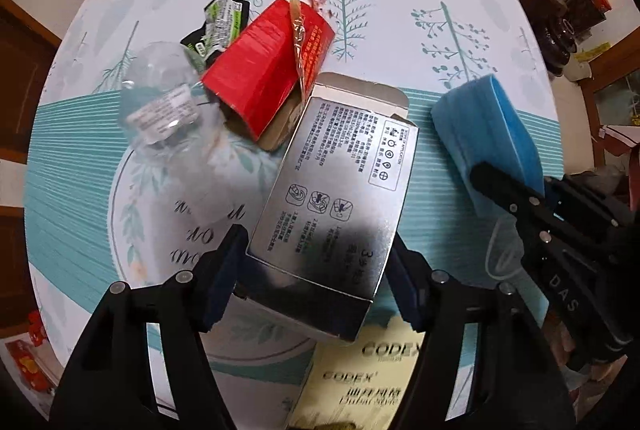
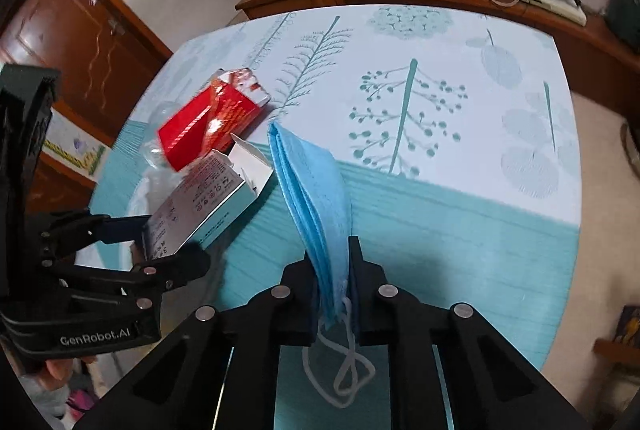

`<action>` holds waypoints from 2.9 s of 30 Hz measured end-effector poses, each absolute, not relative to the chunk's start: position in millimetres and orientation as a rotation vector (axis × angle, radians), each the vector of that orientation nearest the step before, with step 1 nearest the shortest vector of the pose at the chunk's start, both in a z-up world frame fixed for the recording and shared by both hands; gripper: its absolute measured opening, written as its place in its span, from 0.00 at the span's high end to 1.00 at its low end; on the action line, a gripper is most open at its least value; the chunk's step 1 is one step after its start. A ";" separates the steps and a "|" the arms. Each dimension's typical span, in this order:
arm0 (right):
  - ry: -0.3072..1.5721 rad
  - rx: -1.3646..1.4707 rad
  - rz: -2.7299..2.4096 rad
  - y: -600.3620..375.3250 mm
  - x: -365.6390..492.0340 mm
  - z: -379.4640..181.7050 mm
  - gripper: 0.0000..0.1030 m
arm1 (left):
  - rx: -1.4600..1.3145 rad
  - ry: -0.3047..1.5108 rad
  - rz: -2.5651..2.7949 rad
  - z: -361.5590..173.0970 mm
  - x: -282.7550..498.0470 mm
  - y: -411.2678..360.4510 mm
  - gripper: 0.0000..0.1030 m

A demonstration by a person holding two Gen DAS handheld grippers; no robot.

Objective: Collect trash
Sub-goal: 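Lift the silver box with left tool while right tool lifts the blue mask, then carry silver box and blue mask over the black bin and open both tools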

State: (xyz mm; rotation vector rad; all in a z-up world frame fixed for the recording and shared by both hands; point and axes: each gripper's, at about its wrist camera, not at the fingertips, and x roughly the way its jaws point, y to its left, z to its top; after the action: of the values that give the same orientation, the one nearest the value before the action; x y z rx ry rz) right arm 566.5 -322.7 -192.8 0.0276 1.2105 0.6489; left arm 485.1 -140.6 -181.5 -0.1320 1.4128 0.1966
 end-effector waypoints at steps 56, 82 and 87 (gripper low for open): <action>1.194 0.330 0.268 -152.0 -39.3 -107.0 0.91 | 0.078 1.228 -0.364 -81.4 -21.0 22.3 0.38; 1.568 0.453 0.138 -178.3 -31.6 -488.4 0.83 | 0.151 1.557 -0.200 -440.2 -20.3 -29.4 0.37; 1.590 0.466 0.120 -173.9 -11.8 -540.4 0.58 | 0.162 1.581 -0.172 -477.0 -8.3 -23.0 0.34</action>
State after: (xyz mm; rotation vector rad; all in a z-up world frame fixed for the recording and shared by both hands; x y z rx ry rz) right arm -11.8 -173.9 -540.4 0.4657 1.5897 0.1204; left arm -8.3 -23.0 -477.0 0.1616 1.5814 -0.1724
